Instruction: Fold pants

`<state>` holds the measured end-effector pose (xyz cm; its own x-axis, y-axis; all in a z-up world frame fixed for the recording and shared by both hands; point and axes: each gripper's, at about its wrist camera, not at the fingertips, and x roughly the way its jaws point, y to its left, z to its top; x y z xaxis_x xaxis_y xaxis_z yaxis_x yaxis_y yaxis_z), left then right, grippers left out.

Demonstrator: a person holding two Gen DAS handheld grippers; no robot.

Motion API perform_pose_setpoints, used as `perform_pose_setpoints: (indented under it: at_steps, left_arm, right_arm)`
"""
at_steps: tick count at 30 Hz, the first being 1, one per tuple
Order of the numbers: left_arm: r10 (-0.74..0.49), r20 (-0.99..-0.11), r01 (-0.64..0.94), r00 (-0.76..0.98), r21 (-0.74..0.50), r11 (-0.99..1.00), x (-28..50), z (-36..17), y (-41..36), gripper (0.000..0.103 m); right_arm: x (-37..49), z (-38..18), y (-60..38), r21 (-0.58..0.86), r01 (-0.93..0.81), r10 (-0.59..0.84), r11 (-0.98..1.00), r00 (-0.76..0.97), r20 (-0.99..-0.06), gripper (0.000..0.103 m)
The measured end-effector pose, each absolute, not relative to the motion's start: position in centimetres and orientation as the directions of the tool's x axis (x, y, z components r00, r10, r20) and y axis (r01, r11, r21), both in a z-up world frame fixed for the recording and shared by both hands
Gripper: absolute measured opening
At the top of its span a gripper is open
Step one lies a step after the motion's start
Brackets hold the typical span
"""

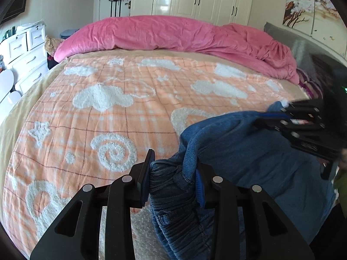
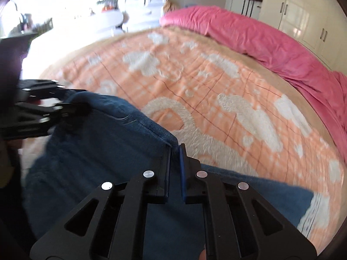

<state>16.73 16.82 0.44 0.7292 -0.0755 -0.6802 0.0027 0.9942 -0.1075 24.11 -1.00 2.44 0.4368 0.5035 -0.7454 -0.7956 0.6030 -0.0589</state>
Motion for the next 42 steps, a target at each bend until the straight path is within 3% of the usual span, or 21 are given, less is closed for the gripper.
perform_pose_setpoints:
  at_steps: [5, 14, 20, 26, 32, 37, 40, 42]
  left_arm:
    - [-0.050, -0.647, 0.040, 0.761, -0.031, 0.999, 14.1, 2.3, 15.4, 0.033]
    - [-0.082, -0.642, 0.084, 0.762, -0.028, 0.996, 5.9, 4.1, 13.0, 0.037]
    - [-0.100, -0.777, 0.045, 0.621, -0.092, 0.995, 3.2, 1.2, 13.5, 0.043]
    - [-0.090, -0.825, 0.010, 0.558, -0.101, 0.995, 1.1, -0.4, 14.4, 0.055]
    - [-0.037, -0.783, -0.020, 0.621, -0.063, 0.998, -2.5, 2.6, 14.1, 0.054]
    - [-0.179, -0.707, 0.111, 0.685, -0.142, 0.984, -0.9, 5.1, 10.2, 0.054]
    - [-0.211, -0.762, 0.159, 0.613, -0.143, 0.977, 2.2, 2.5, 7.4, 0.051]
    - [-0.153, -0.809, 0.154, 0.568, -0.078, 0.985, 3.4, 0.0, 6.0, 0.046]
  right_arm:
    - [18.0, 4.2, -4.3, -0.019, -0.791, 0.552, 0.612, 0.445, -0.705, 0.003]
    - [8.3, 3.6, -8.3, 0.069, -0.793, 0.601, 0.606, 0.399, -0.692, 0.003]
    - [3.8, 0.9, -8.0, 0.113, -0.816, 0.610, 0.567, 0.324, -0.723, 0.003]
    - [3.0, -2.1, -7.7, 0.181, -0.804, 0.593, 0.567, 0.246, -0.766, 0.003]
    - [1.8, -2.4, -8.2, 0.188, -0.806, 0.595, 0.561, 0.235, -0.768, 0.005]
    - [1.6, -3.7, -7.8, 0.189, -0.807, 0.569, 0.559, 0.207, -0.796, 0.007]
    - [1.5, -3.6, -8.4, 0.223, -0.788, 0.583, 0.574, 0.202, -0.787, 0.011]
    - [1.2, -3.3, -9.3, 0.263, -0.771, 0.607, 0.580, 0.194, -0.771, 0.011]
